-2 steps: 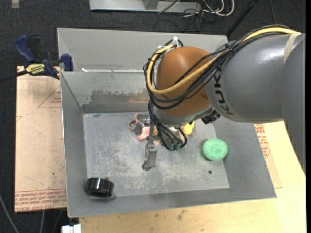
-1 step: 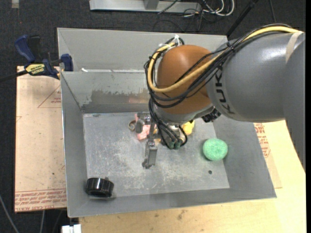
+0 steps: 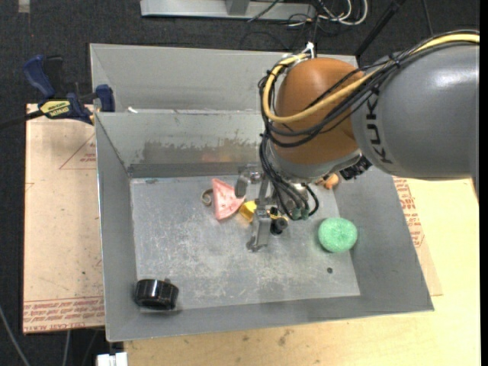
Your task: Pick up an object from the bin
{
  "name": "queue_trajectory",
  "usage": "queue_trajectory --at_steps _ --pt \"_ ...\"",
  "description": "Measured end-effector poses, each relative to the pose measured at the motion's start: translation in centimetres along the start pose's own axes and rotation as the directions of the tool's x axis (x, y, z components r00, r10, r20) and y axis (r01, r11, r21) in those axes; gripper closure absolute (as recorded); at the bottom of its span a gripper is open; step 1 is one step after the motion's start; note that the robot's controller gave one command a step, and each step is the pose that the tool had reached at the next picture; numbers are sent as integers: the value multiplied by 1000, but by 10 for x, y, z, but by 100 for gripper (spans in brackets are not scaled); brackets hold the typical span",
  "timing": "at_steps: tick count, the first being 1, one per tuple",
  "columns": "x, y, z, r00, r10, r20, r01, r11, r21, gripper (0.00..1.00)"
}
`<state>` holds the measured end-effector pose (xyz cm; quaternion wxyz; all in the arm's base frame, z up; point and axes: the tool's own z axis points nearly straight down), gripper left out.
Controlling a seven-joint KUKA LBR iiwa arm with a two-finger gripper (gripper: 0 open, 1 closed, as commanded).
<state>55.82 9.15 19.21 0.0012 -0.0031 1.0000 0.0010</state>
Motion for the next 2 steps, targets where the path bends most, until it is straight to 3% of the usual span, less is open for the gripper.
queue_trajectory --at_steps 1,2 --pt "-19 -21 1 996 92 2 -92 996 3 0" --pt "-51 -10 51 995 97 9 -97 995 -1 0"
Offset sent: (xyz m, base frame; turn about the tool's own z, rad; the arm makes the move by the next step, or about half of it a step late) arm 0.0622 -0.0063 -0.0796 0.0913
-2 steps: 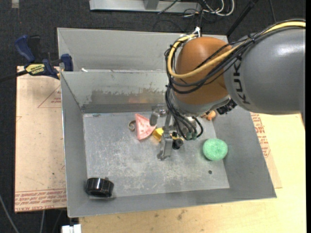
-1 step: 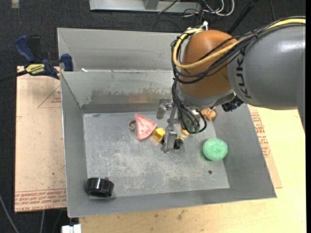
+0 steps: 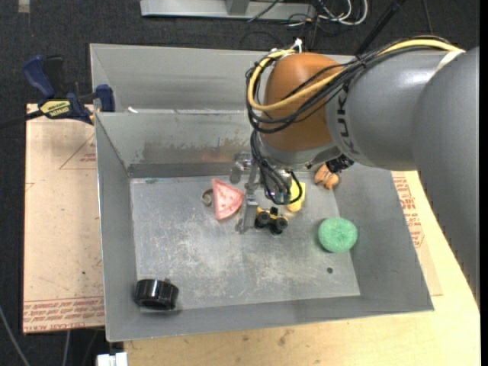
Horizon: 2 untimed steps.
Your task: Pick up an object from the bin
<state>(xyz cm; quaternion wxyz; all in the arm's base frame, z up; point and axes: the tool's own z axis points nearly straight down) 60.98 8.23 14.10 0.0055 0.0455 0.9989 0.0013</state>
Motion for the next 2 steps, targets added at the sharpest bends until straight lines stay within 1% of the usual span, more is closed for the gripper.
queue_trajectory --at_steps 1,2 --pt "-13 -9 48 993 119 -10 -119 993 3 0" --pt "3 -32 70 995 102 -8 -102 995 1 100"
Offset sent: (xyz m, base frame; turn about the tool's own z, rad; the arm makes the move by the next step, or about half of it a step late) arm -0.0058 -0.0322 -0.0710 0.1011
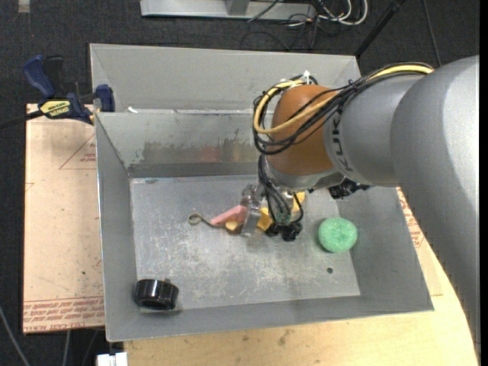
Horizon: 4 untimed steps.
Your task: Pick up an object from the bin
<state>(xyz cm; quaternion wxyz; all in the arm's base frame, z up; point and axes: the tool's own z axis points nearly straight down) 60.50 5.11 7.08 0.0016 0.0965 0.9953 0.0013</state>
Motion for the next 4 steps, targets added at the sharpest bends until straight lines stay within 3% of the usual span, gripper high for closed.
queue_trajectory --at_steps 4 --pt "0 0 0 1000 0 0 0 1000 -1 100"
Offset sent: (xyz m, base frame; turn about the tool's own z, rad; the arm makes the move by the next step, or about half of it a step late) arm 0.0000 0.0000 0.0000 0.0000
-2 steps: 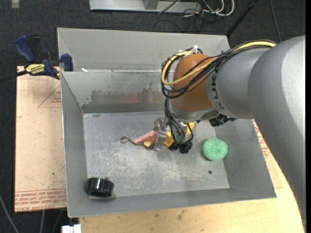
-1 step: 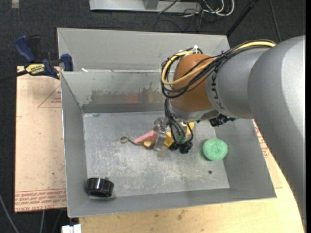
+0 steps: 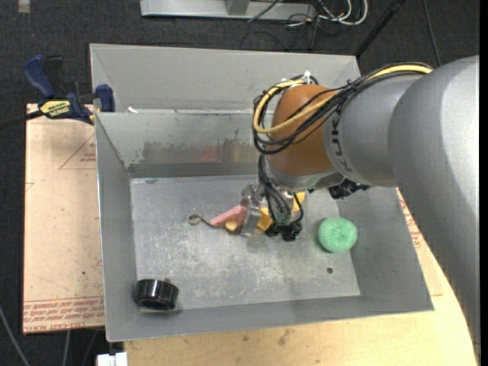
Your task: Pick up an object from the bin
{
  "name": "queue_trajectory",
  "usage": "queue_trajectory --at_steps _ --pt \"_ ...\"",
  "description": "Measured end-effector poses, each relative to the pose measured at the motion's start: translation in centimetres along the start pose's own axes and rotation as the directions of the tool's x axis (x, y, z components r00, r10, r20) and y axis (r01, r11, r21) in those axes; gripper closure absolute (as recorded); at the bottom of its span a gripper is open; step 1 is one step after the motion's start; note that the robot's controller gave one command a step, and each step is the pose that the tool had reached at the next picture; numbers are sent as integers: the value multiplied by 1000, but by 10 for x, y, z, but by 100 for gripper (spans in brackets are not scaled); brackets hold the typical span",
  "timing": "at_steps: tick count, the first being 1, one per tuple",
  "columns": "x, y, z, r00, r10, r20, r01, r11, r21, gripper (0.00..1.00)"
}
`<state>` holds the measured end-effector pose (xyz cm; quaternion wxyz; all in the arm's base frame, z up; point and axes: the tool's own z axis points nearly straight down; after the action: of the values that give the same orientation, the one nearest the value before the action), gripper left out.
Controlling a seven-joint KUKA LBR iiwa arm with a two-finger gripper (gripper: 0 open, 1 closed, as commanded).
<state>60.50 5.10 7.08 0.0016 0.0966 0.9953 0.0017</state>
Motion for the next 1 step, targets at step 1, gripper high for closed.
queue_trajectory --at_steps 1 --pt "0 0 0 1000 0 0 0 1000 0 100"
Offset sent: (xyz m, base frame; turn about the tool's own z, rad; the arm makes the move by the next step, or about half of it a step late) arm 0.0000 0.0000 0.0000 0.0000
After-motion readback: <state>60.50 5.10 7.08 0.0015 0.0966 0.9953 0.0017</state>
